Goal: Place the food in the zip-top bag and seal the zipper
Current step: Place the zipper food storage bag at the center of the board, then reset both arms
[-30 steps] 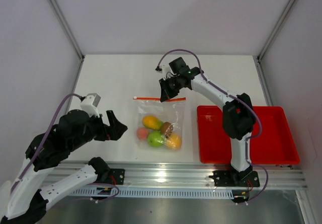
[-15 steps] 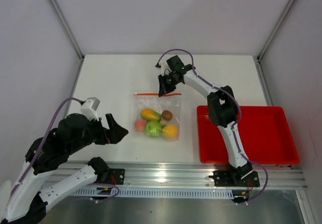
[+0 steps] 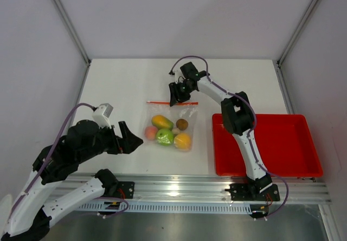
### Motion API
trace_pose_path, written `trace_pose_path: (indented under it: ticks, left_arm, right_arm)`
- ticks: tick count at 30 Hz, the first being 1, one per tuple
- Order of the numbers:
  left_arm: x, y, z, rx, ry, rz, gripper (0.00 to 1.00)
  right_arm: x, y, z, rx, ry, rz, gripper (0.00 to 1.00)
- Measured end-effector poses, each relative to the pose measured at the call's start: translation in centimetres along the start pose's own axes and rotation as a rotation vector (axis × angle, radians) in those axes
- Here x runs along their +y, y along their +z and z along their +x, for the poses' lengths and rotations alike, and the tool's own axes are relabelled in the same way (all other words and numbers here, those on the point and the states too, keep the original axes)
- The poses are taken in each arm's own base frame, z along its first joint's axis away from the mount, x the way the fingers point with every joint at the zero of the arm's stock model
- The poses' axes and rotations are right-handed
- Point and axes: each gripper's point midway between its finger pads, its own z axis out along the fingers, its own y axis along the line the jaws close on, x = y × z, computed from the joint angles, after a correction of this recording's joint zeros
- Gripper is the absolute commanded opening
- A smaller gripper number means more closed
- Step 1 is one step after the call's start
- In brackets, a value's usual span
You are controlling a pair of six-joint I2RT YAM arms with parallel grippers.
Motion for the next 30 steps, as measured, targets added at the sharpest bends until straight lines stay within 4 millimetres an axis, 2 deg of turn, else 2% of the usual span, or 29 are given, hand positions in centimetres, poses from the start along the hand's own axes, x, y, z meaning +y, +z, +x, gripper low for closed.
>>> trace_pose_path:
  ticks: [2, 3, 4, 5, 6, 9, 12, 16, 19, 23, 26, 30]
  left_arm:
    - [-0.1, 0.1, 0.1, 0.005, 0.0, 0.006, 0.99]
    - [-0.1, 0.3, 0.3, 0.012, -0.002, 0.01, 1.0]
    - [-0.2, 0.4, 0.4, 0.017, -0.006, 0.011, 0.99]
    - [-0.2, 0.5, 0.5, 0.02, -0.008, 0.013, 1.0]
    - [-0.2, 0.7, 0.6, 0.023, -0.011, 0.014, 0.99]
    - [-0.3, 1.0, 0.8, 0.033, -0.017, 0.016, 1.0]
    - [-0.5, 1.1, 0.8, 0.037, -0.017, 0.023, 1.0]
    - [-0.8, 1.6, 0.7, 0.048, -0.017, 0.024, 1.0]
    - [-1.2, 2.2, 0.6, 0.056, -0.025, 0.031, 1.0]
    - [-1.5, 3.2, 0.8, 0.066, -0.042, 0.039, 0.99]
    - [-1.7, 4.5, 1.6, 0.084, -0.052, 0.067, 0.99]
    - [-2.1, 6.7, 3.1, 0.113, -0.08, 0.122, 0.99]
  right_arm:
    - [-0.1, 0.0, -0.1, -0.004, 0.007, 0.008, 0.56]
    - [-0.1, 0.0, -0.2, -0.008, 0.009, 0.013, 0.62]
    - [-0.2, -0.1, -0.3, -0.01, 0.016, 0.022, 0.76]
    - [-0.4, -0.1, -0.4, -0.014, 0.024, 0.034, 0.84]
    - [-0.6, -0.2, -0.4, -0.016, 0.027, 0.049, 0.99]
    - [-0.8, -1.2, -1.1, -0.039, 0.025, 0.102, 1.0]
    - [-0.5, -3.6, -2.7, -0.092, 0.011, 0.165, 0.99]
    - [1.4, -8.6, -4.8, -0.181, -0.02, 0.229, 0.99]
    - [3.7, -13.3, -4.9, -0.245, -0.029, 0.269, 0.99]
    - [7.0, -18.2, -2.3, -0.293, -0.031, 0.32, 0.99]
    - [9.2, -20.2, 1.4, -0.3, -0.04, 0.365, 0.99]
    - [11.3, -22.0, 7.5, -0.282, -0.042, 0.412, 0.99]
